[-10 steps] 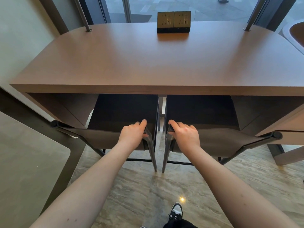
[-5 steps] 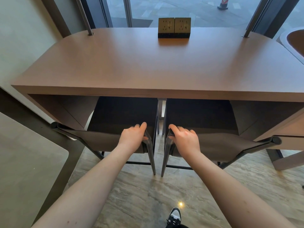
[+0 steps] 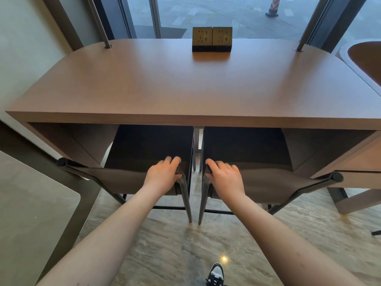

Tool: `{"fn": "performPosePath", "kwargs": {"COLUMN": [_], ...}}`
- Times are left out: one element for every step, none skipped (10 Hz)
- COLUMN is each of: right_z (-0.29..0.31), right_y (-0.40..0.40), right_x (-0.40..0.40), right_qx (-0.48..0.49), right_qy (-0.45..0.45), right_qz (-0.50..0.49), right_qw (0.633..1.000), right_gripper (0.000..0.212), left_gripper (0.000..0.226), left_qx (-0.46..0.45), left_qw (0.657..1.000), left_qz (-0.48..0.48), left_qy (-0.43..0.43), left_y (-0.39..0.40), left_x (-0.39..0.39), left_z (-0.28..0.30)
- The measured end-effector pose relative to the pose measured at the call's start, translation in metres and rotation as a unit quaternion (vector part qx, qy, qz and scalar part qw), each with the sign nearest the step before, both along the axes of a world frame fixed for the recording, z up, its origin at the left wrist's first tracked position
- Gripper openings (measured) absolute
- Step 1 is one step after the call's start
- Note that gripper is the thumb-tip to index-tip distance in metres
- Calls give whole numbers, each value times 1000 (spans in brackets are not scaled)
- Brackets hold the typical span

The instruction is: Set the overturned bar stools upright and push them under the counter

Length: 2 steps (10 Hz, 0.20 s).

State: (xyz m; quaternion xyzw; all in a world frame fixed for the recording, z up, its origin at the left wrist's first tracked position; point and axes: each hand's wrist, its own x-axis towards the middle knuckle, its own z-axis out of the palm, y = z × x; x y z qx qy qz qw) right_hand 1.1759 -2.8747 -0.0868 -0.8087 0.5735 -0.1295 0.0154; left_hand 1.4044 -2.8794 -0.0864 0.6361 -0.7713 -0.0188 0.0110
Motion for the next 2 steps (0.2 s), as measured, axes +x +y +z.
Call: {"fn": "performPosePath", "kwargs": {"right_z": [2, 24], "right_y": [1, 8], "right_x": [-4, -13], "right_qx": [49, 147], "right_qy": [-20, -258], "right_qz": [13, 1], "right_qw": [999, 955], "right_gripper": [54, 65], "left_gripper": [70, 76], "left_qx": [13, -5], "left_qw": [997, 959], "left_qz": [-4, 19], "left_qy": [76, 284], "left_y": [2, 15], "left_x": [3, 0], "left_z": [7, 27]}}
